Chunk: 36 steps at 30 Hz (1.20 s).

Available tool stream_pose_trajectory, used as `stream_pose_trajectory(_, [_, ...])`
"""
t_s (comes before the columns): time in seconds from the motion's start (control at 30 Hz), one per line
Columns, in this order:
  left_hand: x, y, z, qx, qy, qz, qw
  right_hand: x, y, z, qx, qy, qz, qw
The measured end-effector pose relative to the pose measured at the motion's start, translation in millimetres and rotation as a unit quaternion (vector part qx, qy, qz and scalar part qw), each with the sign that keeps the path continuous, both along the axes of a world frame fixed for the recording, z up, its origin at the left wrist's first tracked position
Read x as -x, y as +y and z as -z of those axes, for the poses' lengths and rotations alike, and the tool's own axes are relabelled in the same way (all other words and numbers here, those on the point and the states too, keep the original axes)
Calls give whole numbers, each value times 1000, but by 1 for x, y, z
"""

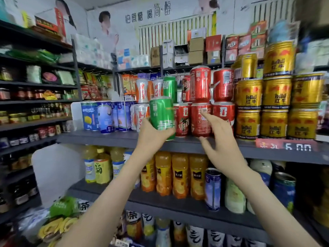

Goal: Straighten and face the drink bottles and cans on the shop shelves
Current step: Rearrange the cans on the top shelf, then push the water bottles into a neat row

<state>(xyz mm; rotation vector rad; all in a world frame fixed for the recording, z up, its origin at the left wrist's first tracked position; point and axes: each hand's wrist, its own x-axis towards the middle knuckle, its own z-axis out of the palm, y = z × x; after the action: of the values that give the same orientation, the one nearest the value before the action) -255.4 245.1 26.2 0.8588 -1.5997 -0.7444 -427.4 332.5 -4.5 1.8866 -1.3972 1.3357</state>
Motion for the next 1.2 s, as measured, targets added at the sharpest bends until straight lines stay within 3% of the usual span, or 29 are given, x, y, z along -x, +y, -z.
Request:
stream_pose_trajectory(0.1, [2,-40,-3,27,-62,-40,997,5,-3,5,-19,-13,58,998])
stream_pose_trajectory(0.27, [17,-79,7,34,-90,-46,994,11,-10,1,-34,-1,128,991])
stream_pose_trajectory(0.63, [27,-95,3,34,-231,-107,966,-17,-48,-12,-64,-24,166,984])
stream_pose_trajectory(0.77, [29,-90,7,62,-219,-143,963,-17,-51,-12,-79,-13,185,979])
stream_pose_trajectory(0.97, [31,-47,13,183,-185,-166,951,-9,-34,-5,-77,-18,201,976])
stream_pose_trajectory(1.1, [58,7,16,290,-148,-100,940,12,-1,-2,-63,-47,216,973])
stream_pose_trajectory(1.2, [92,48,21,321,-163,-11,933,39,38,-2,-53,-64,235,969])
